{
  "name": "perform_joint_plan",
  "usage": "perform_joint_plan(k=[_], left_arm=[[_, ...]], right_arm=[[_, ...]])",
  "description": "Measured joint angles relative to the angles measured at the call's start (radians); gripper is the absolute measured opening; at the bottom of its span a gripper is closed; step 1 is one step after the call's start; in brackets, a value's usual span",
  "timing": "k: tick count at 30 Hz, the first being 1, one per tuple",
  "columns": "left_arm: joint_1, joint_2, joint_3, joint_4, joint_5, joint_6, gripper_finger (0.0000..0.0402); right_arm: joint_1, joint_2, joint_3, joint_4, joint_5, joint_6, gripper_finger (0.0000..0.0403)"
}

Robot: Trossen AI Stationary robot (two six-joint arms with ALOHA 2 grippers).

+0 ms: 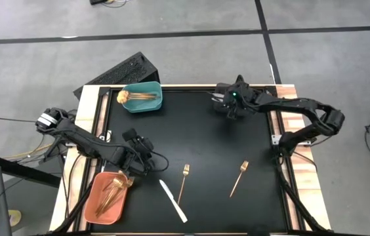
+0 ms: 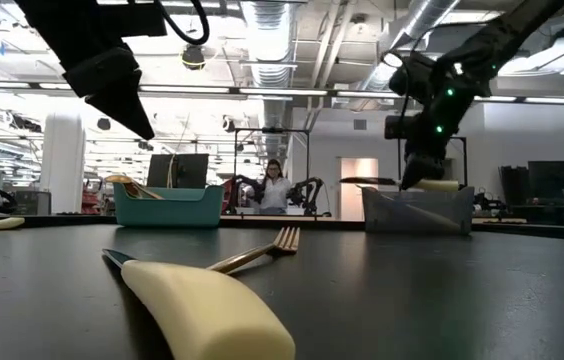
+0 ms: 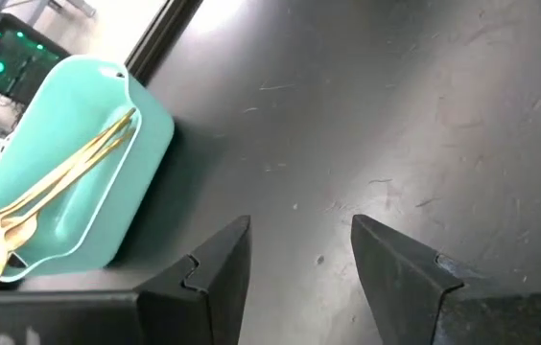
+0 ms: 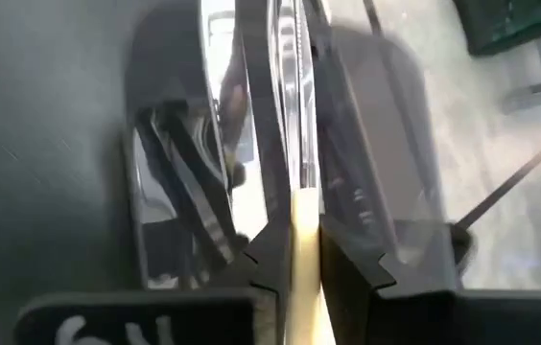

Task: Sort silverware by color (type)
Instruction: Put the yellow table knife into the black bin

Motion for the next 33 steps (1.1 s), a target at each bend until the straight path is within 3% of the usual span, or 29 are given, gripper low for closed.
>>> perform_joint_plan(k=[9,15,22,28,33], left_arm=[[0.019,0.000,0.000,-0.006,-0.010,-0.018,0.0169],[0.047,0.000,0.000,-0.032,0.013,-0.028,0.0169],[0.049,-0.001,-0.015,-0.186,0.063,-0.192,0.0169],[0.049,-0.032,-0.176,-0.182,0.186,-0.341,0.0169],[0.097,-0.067,-0.283,-0.194,0.300,-0.427,0.0169]], right_arm=[[-0.039,0.000,-0.055,0.045,0.001,0.112,0.0175],[-0.005,-0.021,-0.055,0.090,0.000,0.345,0.0198],[0.166,-0.097,-0.096,0.265,-0.074,0.552,0.0191],[0.349,-0.167,-0.139,0.444,-0.075,0.632,0.0187],[0.482,-0.152,-0.143,0.537,-0.075,0.669,0.0187]])
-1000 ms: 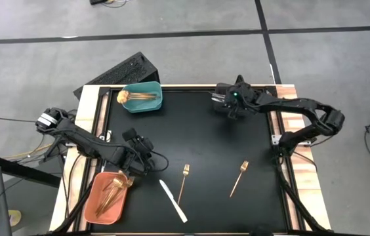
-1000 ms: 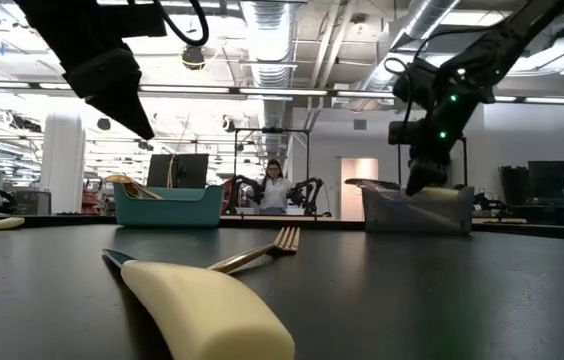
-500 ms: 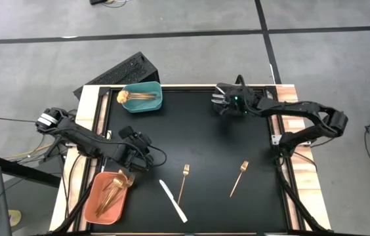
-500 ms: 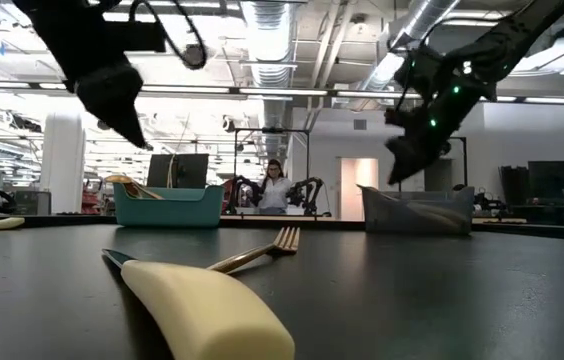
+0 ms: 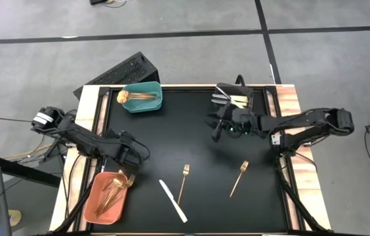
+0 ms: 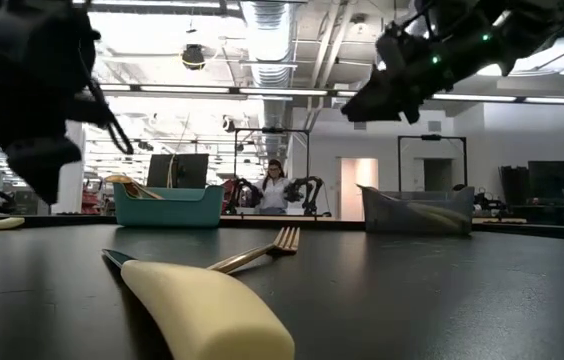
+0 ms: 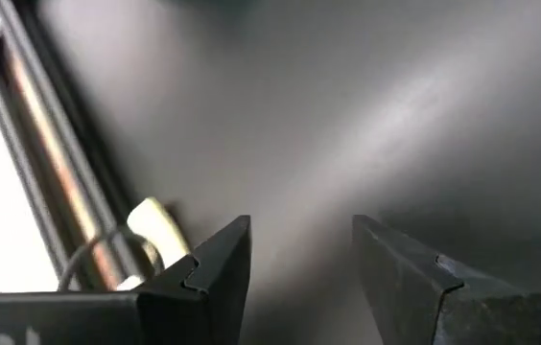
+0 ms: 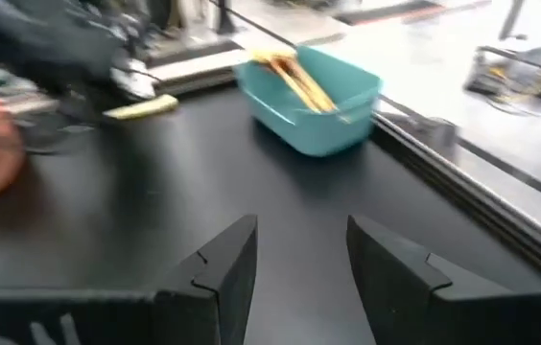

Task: Sort silverware by color (type)
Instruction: Put the yellow table knife into the black bin

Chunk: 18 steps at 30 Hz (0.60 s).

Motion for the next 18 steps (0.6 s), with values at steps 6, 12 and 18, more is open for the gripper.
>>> perform_joint_plan(k=[6,12,18], left_arm=[[0.165,-0.020,-0.017,-0.008,0.047,0.136,0.0169],[0.408,-0.020,-0.017,-0.012,0.050,0.406,0.0169],[0.565,-0.020,-0.017,-0.016,0.131,0.497,0.0169]], right_arm=[[0.092,0.088,0.000,0.159,0.001,0.029,0.0187],[0.134,0.187,0.000,0.273,0.001,0.056,0.0187],[0.157,0.254,0.000,0.280,0.002,0.095,0.0187]])
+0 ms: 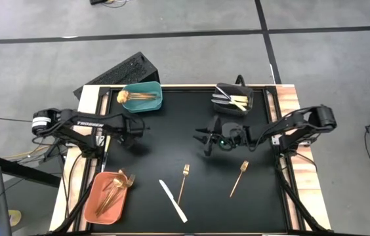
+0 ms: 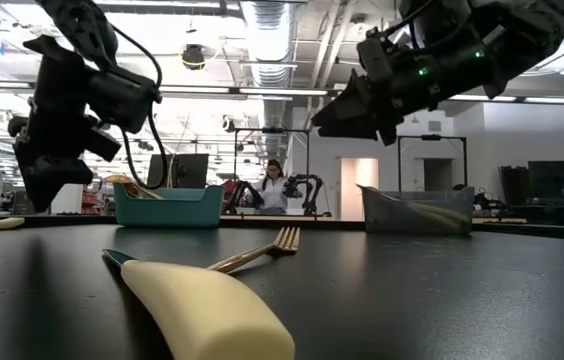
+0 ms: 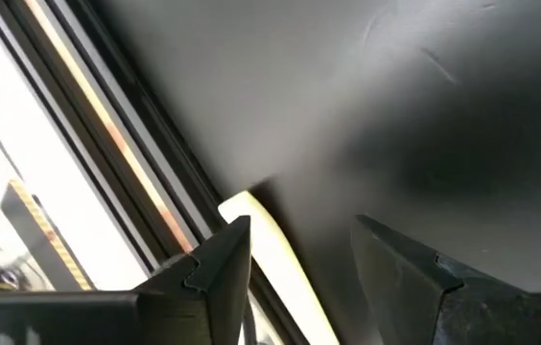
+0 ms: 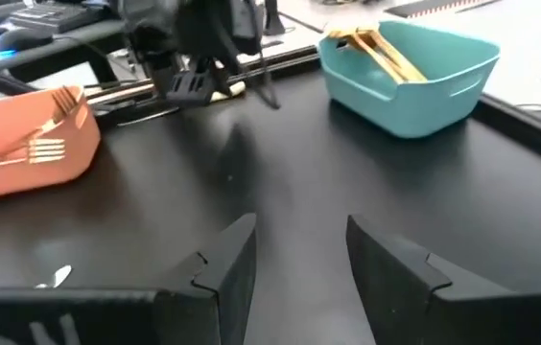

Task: Sort silverware by color (type)
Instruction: Put the yellow table knife into the black bin

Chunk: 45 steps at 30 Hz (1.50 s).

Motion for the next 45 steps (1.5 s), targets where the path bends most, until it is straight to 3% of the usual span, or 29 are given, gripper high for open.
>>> perform_joint_plan(k=[9,16,28,35,41,45], left_arm=[[0.053,0.000,-0.017,0.000,0.024,-0.115,0.0169],[0.079,-0.001,-0.120,0.123,0.010,-0.151,0.0159],[0.061,0.001,-0.096,0.029,-0.061,-0.230,0.0007],[0.065,0.001,-0.090,-0.002,-0.111,-0.262,0.0001],[0.070,0.041,-0.139,0.047,-0.058,-0.264,0.0000],[0.069,0.085,-0.153,0.072,-0.082,-0.269,0.0000]], right_arm=[[0.026,0.016,0.000,0.011,0.003,0.006,0.0187],[0.043,0.016,0.000,0.007,0.003,0.002,0.0187],[0.051,0.016,0.000,0.008,0.003,-0.029,0.0187],[0.043,0.016,0.000,0.008,0.014,-0.042,0.0187],[0.043,0.016,0.000,-0.004,0.015,-0.042,0.0187],[0.043,0.016,0.000,-0.011,0.015,-0.042,0.0187]])
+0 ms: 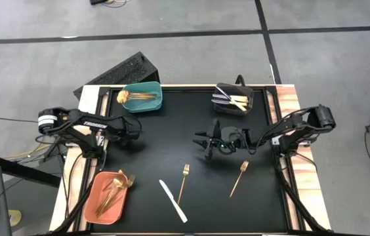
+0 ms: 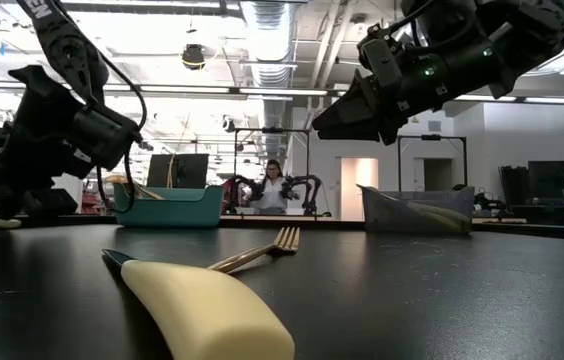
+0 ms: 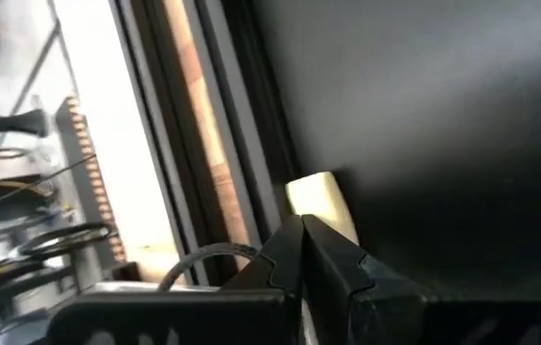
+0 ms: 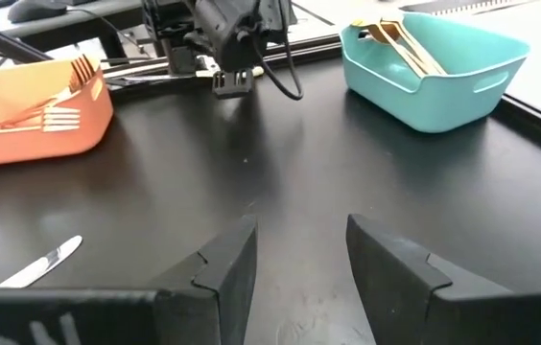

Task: Sort silverware by color (type)
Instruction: Put the yellow table knife into the black bin

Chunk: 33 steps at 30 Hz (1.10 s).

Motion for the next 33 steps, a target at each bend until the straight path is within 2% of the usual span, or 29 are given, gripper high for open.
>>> perform_joint_plan(k=[7,14,19,24,28,33], left_arm=[[-0.010,0.029,0.025,0.000,0.040,0.035,0.0000],[-0.129,0.029,0.169,0.015,0.117,0.039,0.0000],[-0.235,0.027,0.306,0.004,0.054,0.071,0.0000],[-0.305,0.027,0.355,-0.003,0.039,0.097,0.0003],[-0.353,0.026,0.337,0.000,0.075,0.096,0.0034],[-0.386,0.026,0.268,0.030,0.136,0.089,0.0110]], right_arm=[[0.001,0.000,0.000,-0.007,0.000,0.000,0.0187],[0.000,0.000,0.000,-0.012,0.006,0.000,0.0187],[0.001,0.000,0.000,-0.018,0.006,0.001,0.0187],[0.001,0.000,0.000,-0.030,0.007,0.003,0.0187],[0.001,0.000,0.000,-0.044,0.007,0.018,0.0187],[0.003,0.000,0.000,-0.058,0.006,0.029,0.0187]])
